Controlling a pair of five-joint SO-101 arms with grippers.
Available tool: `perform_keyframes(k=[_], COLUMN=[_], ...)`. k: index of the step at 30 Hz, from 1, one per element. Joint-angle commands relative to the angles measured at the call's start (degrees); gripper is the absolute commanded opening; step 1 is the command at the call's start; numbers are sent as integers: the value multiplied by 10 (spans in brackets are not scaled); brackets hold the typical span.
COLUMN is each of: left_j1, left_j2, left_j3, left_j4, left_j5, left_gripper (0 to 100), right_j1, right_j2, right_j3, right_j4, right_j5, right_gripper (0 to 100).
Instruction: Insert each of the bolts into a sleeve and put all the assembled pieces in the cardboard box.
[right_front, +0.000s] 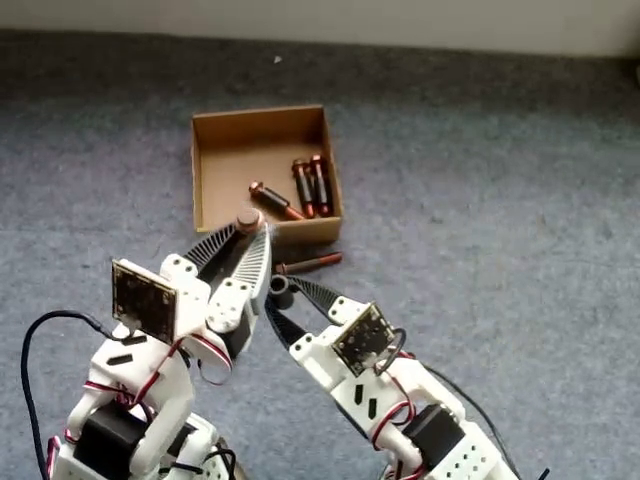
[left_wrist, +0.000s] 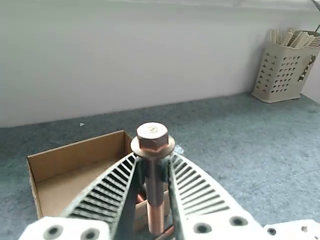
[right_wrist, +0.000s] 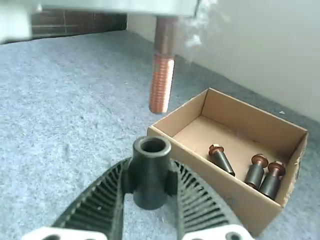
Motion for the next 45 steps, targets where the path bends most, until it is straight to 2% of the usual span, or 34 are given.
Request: perform_keyframes(k=[1, 15, 19, 24, 32, 38, 40, 43, 45], left_j1=[22, 33, 64, 68, 70, 70, 69, 65, 64], left_j2=[-9, -20, -20, -20, -20, -20, -20, -20, -20], left_j3=[-2, -2, -2, -1, 0, 1, 1, 14, 28], left_j4=[0, 11, 24, 29, 81, 127, 143, 162, 164], left_j5=[3, 3, 2, 0, -33, -89, -97, -95, -94], left_gripper=[6, 6, 6, 6, 6, 14, 56, 183, 239], right_j1=[-7, -6, -5, -4, 15, 23, 23, 24, 27], right_j2=[-17, -17, -17, -17, -17, -17, -17, -17, -17], right_j3=[44, 46, 44, 47, 43, 44, 44, 45, 44], right_j4=[-33, -35, -35, -35, -35, -35, -35, -35, -33], right_j5=[5, 3, 3, 2, 2, 1, 1, -4, -39], right_gripper=[4, 4, 4, 4, 4, 4, 4, 4, 4])
